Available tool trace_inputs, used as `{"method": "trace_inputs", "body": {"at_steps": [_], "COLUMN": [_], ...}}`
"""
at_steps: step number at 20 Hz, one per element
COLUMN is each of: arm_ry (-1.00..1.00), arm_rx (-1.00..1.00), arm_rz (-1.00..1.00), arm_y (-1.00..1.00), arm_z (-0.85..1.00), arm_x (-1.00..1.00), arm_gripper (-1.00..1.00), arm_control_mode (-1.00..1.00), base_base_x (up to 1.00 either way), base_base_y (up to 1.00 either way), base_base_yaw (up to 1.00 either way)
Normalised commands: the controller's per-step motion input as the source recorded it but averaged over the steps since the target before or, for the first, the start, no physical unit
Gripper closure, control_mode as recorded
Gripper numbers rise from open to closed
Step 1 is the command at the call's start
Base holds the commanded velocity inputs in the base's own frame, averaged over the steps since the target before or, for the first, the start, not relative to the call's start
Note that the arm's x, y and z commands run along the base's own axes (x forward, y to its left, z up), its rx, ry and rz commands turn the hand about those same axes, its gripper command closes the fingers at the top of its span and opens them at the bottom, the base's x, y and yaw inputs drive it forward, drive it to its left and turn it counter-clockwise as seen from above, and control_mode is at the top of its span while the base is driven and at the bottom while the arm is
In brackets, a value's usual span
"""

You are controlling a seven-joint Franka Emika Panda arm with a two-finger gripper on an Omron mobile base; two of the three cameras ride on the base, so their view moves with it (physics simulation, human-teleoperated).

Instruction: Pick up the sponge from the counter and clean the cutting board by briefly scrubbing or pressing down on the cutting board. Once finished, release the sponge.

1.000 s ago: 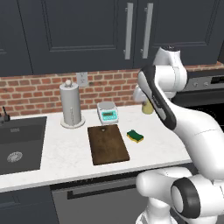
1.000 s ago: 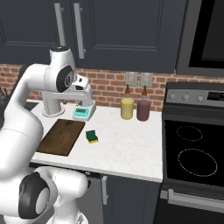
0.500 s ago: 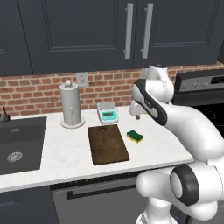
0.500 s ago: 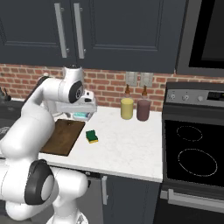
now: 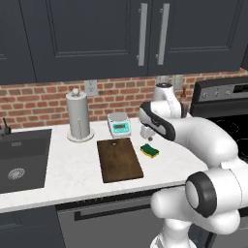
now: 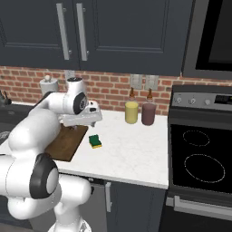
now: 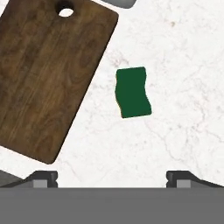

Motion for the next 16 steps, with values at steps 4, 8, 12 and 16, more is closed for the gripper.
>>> {"method": "trace_inputs", "body": {"at_steps": [4,8,12,16], "arm_ry": [0.00,0.00,0.00,0.00], "arm_rx": [0.00,0.00,0.00,0.00], "arm_rz": [0.02,0.02,0.02,0.01], "arm_y": [0.00,0.00,0.00,0.00], "arm_z": [-0.42,-0.38,-0.34,-0.29], "arm_x": [0.23,0.14,0.11,0.16], "arm_gripper": [-1.00,-1.00,-1.00,-1.00], "arm_control_mode": [-1.00,-1.00,-1.00,-1.00], "base_base_x": [0.00,0.00,0.00,0.00], "base_base_y": [0.00,0.00,0.00,0.00], "base_base_yaw": [0.00,0.00,0.00,0.00]}}
